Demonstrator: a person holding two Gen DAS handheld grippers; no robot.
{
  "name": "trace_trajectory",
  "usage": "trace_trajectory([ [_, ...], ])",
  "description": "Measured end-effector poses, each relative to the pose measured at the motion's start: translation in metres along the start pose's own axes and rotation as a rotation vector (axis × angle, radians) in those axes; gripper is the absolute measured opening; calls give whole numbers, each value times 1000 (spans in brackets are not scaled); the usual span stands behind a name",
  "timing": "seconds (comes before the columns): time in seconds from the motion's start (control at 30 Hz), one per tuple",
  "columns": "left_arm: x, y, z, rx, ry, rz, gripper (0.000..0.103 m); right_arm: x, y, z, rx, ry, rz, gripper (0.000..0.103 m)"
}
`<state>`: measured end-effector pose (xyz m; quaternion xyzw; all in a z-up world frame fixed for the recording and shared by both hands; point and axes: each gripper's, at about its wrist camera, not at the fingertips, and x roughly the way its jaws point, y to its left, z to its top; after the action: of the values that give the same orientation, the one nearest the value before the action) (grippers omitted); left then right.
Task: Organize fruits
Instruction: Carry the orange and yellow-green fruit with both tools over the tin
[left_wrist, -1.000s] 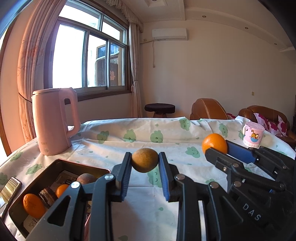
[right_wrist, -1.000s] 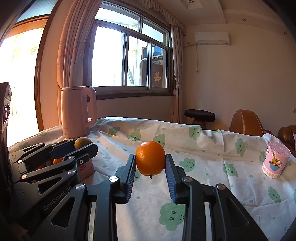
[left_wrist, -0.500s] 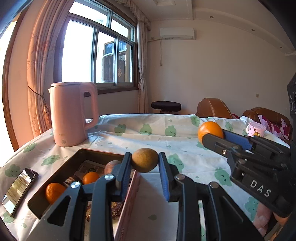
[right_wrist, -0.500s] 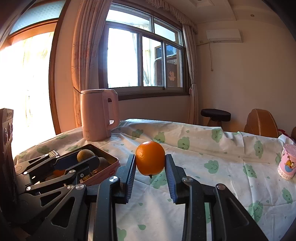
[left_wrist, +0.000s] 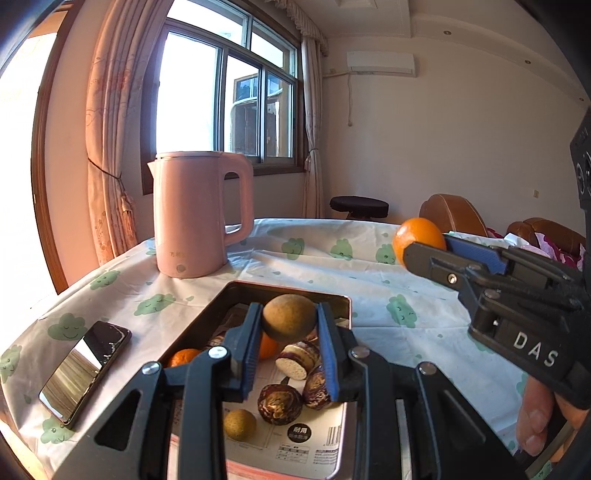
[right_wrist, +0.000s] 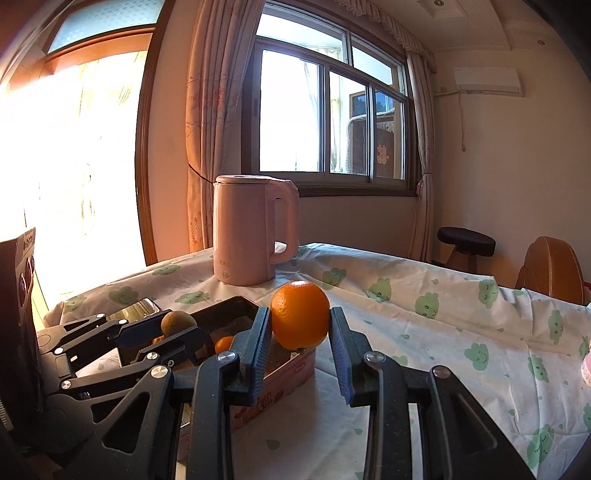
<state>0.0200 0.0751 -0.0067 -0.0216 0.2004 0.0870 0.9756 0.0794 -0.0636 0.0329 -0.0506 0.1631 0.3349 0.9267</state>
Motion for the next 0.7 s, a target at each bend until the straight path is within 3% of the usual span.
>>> trace_trajectory([
  [0.7,-2,43,-12,-52,33,46,31,37,51,3,-70,65,67,33],
])
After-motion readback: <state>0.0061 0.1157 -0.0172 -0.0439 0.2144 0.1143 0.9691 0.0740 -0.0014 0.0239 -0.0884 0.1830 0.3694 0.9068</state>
